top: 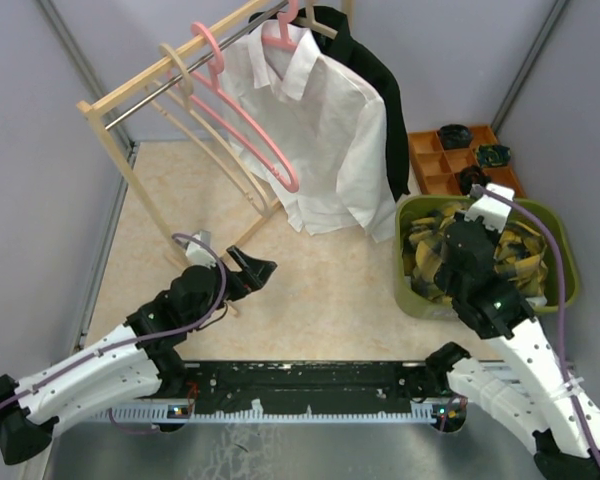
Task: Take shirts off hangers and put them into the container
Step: Adjust the shirt in the bin.
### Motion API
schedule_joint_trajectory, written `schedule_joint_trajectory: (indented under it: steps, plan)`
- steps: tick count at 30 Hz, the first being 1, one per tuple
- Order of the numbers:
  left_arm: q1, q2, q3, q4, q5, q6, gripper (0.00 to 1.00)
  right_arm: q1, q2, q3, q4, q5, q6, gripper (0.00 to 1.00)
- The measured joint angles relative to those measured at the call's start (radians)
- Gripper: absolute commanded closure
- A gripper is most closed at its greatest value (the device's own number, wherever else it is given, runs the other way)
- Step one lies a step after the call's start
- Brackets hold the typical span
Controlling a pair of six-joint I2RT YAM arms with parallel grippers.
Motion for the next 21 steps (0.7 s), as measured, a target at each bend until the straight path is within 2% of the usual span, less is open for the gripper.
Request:
schedule_joint_trajectory:
  steps: [3, 6, 9, 12, 14, 17, 19, 21]
  plan:
    - [0.000, -0.029, 0.000, -0.002, -0.002, -0.001, 0.01, -0.114, 0.047, -0.003, -0.045, -0.127, 0.081, 0.94]
    - [0.000, -0.047, 0.000, -0.002, -0.004, -0.001, 0.01, -0.317, 0.167, -0.021, -0.075, -0.406, 0.203, 0.90]
    - [0.000, -0.050, 0.000, -0.005, -0.005, -0.001, 0.00, -0.512, 0.389, -0.056, -0.076, -0.723, 0.294, 0.83]
    - [0.000, -0.050, 0.000, -0.019, -0.005, -0.001, 0.00, -0.565, 0.652, -0.093, -0.069, -0.993, 0.330, 0.78]
    - [0.000, -0.050, 0.000, -0.021, -0.006, -0.001, 0.01, -0.565, 0.723, -0.090, -0.060, -1.052, 0.331, 0.73]
    - [0.000, -0.050, 0.000, -0.022, -0.006, -0.001, 0.01, -0.572, 0.706, -0.071, -0.085, -1.088, 0.334, 0.53]
    - [0.000, -0.050, 0.000, -0.023, -0.009, 0.000, 0.01, -0.570, 0.681, -0.061, -0.115, -1.093, 0.337, 0.34]
    - [0.000, -0.050, 0.000, -0.023, -0.011, 0.000, 0.01, -0.568, 0.623, -0.034, -0.180, -1.084, 0.334, 0.24]
